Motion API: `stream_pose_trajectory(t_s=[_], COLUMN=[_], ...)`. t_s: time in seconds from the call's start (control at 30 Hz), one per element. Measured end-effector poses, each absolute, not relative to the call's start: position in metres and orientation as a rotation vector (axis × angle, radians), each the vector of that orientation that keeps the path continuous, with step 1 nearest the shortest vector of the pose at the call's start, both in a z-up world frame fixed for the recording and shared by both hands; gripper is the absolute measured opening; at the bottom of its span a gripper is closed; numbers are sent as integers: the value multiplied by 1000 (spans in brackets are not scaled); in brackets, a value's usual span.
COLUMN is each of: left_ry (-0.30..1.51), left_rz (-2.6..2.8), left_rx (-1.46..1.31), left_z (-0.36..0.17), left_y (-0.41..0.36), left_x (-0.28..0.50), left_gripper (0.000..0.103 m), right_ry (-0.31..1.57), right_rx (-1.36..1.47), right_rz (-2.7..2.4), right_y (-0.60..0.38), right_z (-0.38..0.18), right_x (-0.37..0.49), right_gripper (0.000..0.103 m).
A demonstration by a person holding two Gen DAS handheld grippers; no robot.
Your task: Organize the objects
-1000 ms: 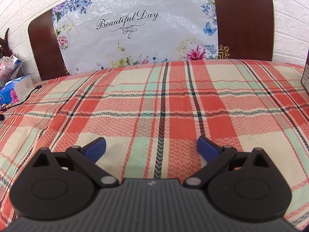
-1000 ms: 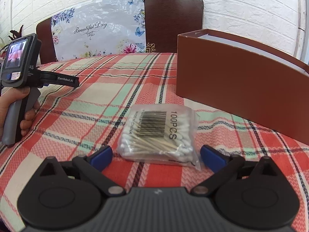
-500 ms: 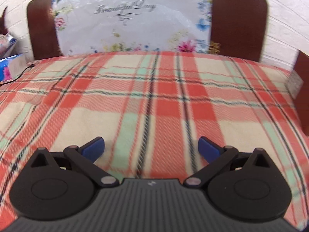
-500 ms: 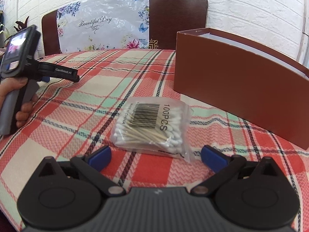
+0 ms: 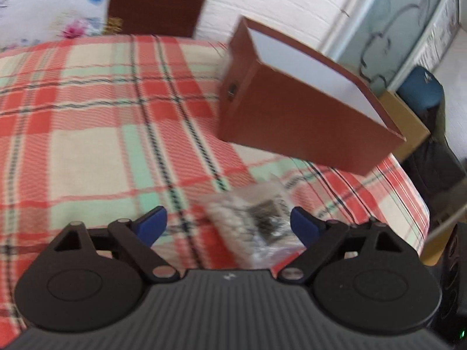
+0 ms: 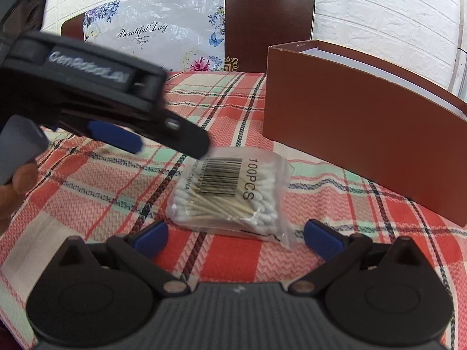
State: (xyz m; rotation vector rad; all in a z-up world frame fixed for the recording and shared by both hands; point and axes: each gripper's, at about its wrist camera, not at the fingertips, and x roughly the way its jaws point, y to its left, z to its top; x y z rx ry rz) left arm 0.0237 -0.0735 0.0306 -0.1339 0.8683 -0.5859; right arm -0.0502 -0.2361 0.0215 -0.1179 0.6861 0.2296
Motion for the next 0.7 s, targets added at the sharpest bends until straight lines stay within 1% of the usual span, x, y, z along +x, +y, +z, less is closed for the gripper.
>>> stream_pose_trajectory(t_s=[0.03,0.07,0.1,0.13,0.17,0.23,0.3,0.43,0.5,0.6,0.63,0.7], left_ry=[902,924,901,903,905,865,782,613,577,568,567,550], left_rz=[-600,-613,-617,-620,-613,-636,-674,-754,-783,-808,-808,-776], left_rx=[-119,-103,-97,-88,-87,-99,-93,-34,-16,-12,2,60], left_z=[26,21,21,23,27,46,73,119,131,139,140,140], left_y=[-83,-90,-93,-96,-97,-96,-100,-135,-162,-208,-225,-256], left_x=[27,31,30,30,30,26,21,23,36,60,68,79], left_gripper=[72,63,60,55,48,41,41,41,41,41,42,54], right_ry=[685,682,671,659,649,633,575,366,294,280,285,315], right_rx=[-120,-120,-120,-122,-129,-115,-117,-128,-130,-106,-84,-41], right_rz=[230,235,250,260,243,233,203,114,44,-51,-75,-121], right_y=[-235,-234,-233,-232,-231,-235,-239,-257,-273,-305,-317,-341], right_z=[21,21,22,24,25,26,35,68,81,94,96,98], right_x=[-50,-49,-49,-50,-50,-50,-56,-66,-58,-33,-23,0], right_gripper=[102,96,88,71,70,68,67,67,67,67,67,68])
